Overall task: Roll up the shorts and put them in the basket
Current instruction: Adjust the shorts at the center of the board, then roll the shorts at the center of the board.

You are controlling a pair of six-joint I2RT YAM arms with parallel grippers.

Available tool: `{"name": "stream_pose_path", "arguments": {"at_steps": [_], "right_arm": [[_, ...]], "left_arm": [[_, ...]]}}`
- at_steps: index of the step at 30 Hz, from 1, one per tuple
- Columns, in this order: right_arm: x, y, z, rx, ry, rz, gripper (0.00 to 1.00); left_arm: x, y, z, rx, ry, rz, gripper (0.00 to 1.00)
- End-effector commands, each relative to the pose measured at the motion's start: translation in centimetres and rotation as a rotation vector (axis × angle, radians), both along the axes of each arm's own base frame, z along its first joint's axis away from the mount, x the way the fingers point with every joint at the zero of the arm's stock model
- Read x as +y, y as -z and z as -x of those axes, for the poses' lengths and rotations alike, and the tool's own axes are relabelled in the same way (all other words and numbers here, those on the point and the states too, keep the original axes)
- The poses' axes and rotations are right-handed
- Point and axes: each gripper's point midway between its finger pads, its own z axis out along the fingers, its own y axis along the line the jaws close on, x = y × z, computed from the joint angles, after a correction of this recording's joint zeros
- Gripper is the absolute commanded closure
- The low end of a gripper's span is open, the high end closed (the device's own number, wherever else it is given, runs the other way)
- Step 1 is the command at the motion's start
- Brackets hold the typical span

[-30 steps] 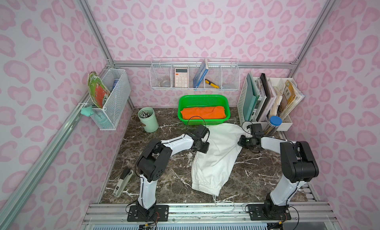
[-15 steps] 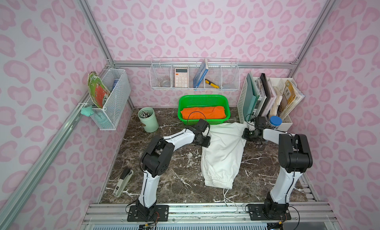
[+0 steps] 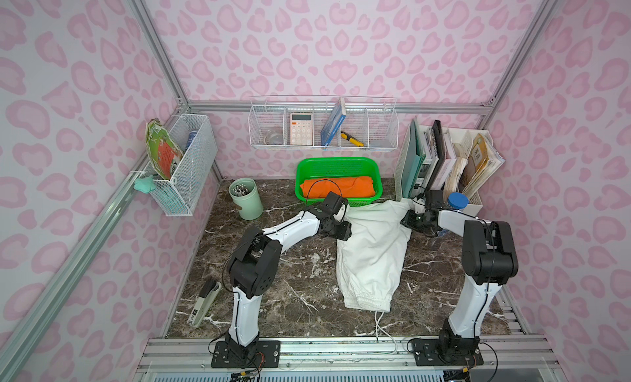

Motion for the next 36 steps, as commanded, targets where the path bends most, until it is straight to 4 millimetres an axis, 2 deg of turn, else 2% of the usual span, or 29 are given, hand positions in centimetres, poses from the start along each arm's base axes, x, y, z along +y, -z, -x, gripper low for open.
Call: {"name": "stream_pose_path", "arguments": {"at_steps": [1, 4, 5, 7, 13, 17, 24, 27, 30, 36], "right_arm": [[1.0, -1.4, 0.6, -0.036, -0.026, 0.015, 0.43], [2.1, -2.6, 2.1, -0.051, -0.045, 0.039, 0.26], [2.5, -2.9, 2.7, -0.057, -0.051, 0.047, 0.22], [3.1, -3.4, 3.9, -0.059, -0.059, 0.063, 0.17], [4.5, -4.8, 7.6, -0.073, -0.082, 0.076, 0.08], [5.7, -5.3, 10.5, -0.068, -0.108, 0.064, 0.06], [8.2, -4.1, 16.1, 0.001, -0.170, 0.037, 0.03], [8.9, -3.0, 18.4, 0.042, -0.180, 0.008, 0.03], [10.5, -1.9, 20.6, 0.082, -0.212, -0.041, 0.03], [13.0, 0.2, 24.3, 0.154, -0.260, -0.040, 0.02]], "left_arm": [[-0.3, -1.5, 0.6, -0.007, 0.018, 0.041, 0.44], [-0.2, -3.0, 1.2, -0.020, 0.023, 0.068, 0.43], [0.1, -2.6, 1.9, -0.004, 0.023, 0.065, 0.42], [0.4, -3.1, 2.5, -0.003, 0.028, 0.073, 0.42], [1.1, -4.4, 5.1, 0.014, 0.054, 0.099, 0.41], [0.9, -4.4, 7.7, 0.055, 0.099, 0.095, 0.41], [0.4, -3.4, 12.2, 0.128, 0.155, 0.079, 0.41], [0.5, -2.6, 14.1, 0.171, 0.169, 0.064, 0.41], [0.3, -1.8, 15.8, 0.200, 0.187, 0.062, 0.41], [0.6, 0.3, 17.5, 0.272, 0.174, 0.042, 0.42]]}}
